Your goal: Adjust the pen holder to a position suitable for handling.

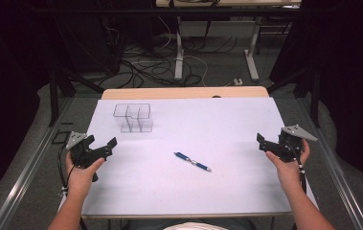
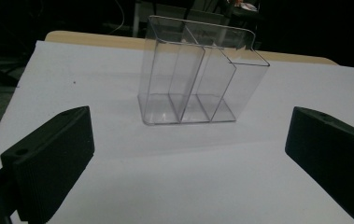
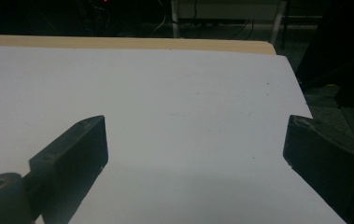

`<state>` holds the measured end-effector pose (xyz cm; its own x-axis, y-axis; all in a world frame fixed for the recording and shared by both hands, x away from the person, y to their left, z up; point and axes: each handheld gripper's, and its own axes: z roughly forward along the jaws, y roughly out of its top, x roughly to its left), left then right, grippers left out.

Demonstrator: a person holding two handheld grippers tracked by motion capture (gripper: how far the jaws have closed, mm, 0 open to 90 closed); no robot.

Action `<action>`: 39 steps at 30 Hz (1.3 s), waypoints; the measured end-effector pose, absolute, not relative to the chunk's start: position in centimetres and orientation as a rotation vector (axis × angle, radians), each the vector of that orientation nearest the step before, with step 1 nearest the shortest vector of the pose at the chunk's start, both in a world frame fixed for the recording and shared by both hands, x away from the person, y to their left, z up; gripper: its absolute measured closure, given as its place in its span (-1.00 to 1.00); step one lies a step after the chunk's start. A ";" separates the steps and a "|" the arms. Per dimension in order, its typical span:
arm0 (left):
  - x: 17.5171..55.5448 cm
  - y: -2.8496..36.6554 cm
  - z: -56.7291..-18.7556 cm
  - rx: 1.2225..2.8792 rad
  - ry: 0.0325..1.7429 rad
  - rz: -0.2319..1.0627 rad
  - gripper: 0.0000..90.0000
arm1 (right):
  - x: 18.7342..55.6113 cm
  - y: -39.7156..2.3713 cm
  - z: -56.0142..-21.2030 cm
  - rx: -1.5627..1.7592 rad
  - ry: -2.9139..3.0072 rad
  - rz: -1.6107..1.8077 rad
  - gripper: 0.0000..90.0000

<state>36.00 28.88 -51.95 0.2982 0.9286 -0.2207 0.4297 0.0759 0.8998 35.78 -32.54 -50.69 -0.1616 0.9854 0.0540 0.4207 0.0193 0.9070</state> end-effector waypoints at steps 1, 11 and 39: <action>36.0 28.9 -51.9 1.529 1.299 0.604 -0.94 | 35.7 -32.5 -50.7 1.463 1.671 1.106 -0.85; 36.5 29.0 -51.6 1.565 1.279 0.632 -0.62 | 35.7 -32.2 -51.0 1.445 1.670 1.110 -0.81; 42.0 31.1 -47.8 1.514 1.411 0.595 -0.10 | 35.1 -32.3 -51.1 1.449 1.670 1.099 -0.68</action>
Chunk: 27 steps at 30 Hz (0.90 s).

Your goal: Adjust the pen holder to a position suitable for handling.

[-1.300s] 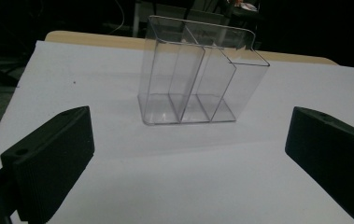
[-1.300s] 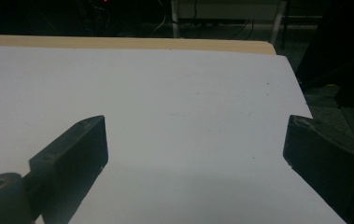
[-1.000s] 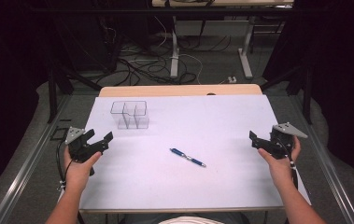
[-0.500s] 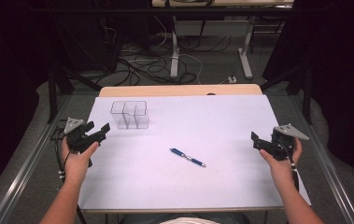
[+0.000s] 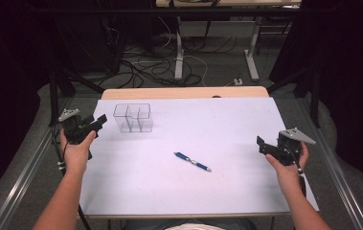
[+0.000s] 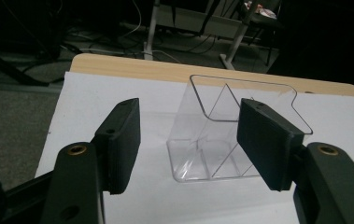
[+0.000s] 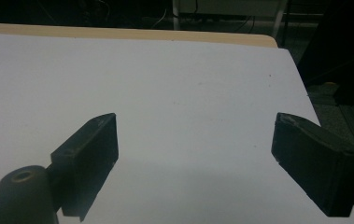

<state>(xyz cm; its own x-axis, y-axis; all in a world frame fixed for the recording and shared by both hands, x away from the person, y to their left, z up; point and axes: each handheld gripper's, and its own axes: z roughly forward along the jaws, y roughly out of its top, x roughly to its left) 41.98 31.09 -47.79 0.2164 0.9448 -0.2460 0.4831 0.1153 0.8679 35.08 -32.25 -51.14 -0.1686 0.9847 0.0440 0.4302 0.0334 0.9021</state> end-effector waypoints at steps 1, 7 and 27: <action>42.2 31.1 -47.5 1.518 1.416 0.590 -0.05 | 35.1 -32.2 -51.2 1.449 1.663 1.100 -0.68; 43.4 31.0 -46.1 1.535 1.431 0.580 0.18 | 35.1 -32.1 -51.2 1.456 1.675 1.091 -0.68; 46.9 29.0 -46.3 1.606 1.392 0.614 0.80 | 35.1 -31.9 -51.3 1.442 1.686 1.106 -0.68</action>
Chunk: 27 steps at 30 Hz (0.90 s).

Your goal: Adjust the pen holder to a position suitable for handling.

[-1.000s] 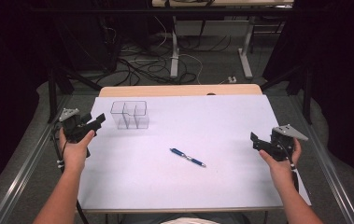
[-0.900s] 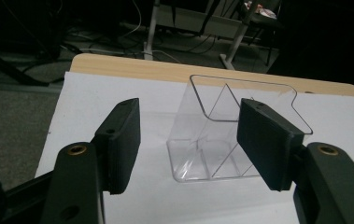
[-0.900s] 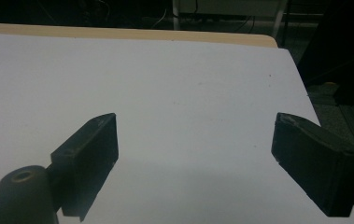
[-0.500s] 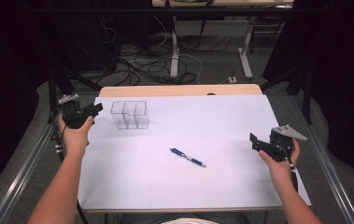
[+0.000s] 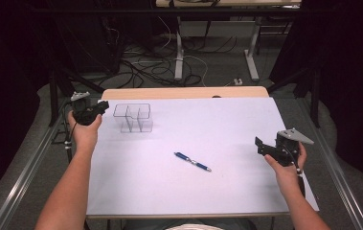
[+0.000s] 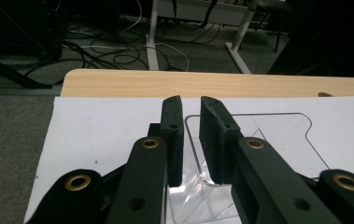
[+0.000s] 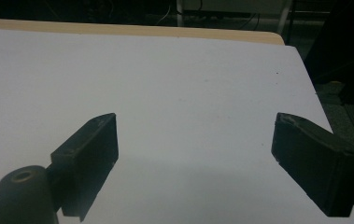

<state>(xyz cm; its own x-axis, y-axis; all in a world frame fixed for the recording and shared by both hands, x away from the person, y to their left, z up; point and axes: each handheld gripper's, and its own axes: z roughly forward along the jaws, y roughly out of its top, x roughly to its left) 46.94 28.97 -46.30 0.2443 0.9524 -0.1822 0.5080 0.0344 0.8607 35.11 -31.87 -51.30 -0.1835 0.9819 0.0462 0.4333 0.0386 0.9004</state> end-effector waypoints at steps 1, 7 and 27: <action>47.1 28.9 -46.4 1.610 1.393 0.608 0.82 | 35.1 -31.9 -51.3 1.448 1.691 1.097 -0.68; 47.7 28.6 -47.1 1.612 1.404 0.609 0.97 | 35.1 -31.8 -51.3 1.458 1.698 1.101 -0.68; 49.2 28.4 -49.6 1.655 1.482 0.545 0.99 | 35.3 -31.7 -51.5 1.444 1.704 1.111 -0.68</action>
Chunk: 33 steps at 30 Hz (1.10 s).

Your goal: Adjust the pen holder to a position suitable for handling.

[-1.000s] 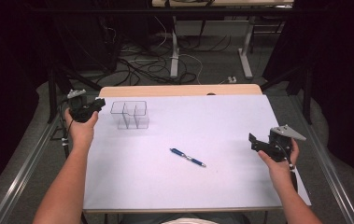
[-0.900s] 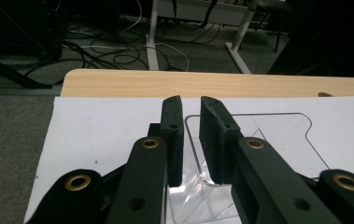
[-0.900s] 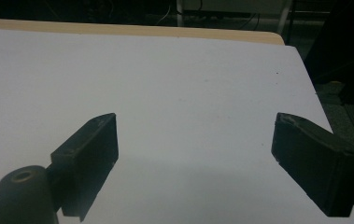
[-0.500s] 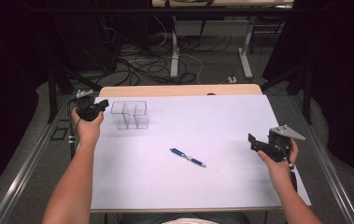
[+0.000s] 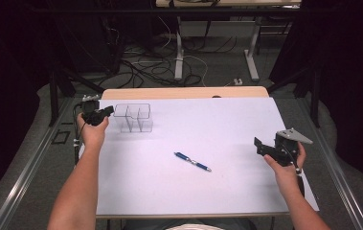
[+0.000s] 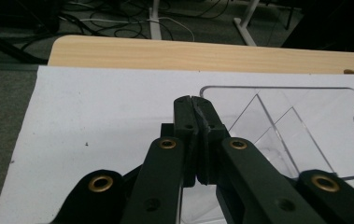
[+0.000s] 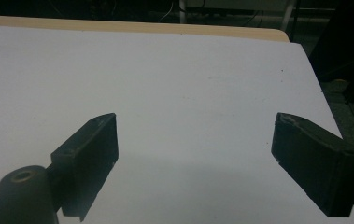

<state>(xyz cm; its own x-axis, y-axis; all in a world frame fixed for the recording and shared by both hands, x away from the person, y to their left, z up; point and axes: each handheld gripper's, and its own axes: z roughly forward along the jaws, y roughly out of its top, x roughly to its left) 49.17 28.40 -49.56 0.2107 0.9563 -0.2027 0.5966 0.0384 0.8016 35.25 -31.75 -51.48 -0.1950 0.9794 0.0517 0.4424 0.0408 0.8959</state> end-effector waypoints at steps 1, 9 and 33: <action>49.3 28.4 -49.9 1.651 1.487 0.539 0.99 | 35.2 -31.7 -51.5 1.444 1.705 1.110 -0.68; 49.6 28.5 -50.8 1.640 1.496 0.508 1.00 | 35.2 -31.6 -51.5 1.448 1.713 1.101 -0.68; 49.6 26.7 -50.9 1.692 1.403 0.467 1.00 | 35.4 -31.5 -51.7 1.449 1.726 1.101 -0.68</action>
<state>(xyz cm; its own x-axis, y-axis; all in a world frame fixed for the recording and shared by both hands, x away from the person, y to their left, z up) 49.59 26.68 -50.89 0.2958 0.9264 -0.2329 0.6025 0.0082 0.7980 35.37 -31.53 -51.68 -0.2035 0.9778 0.0508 0.4580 0.0492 0.8876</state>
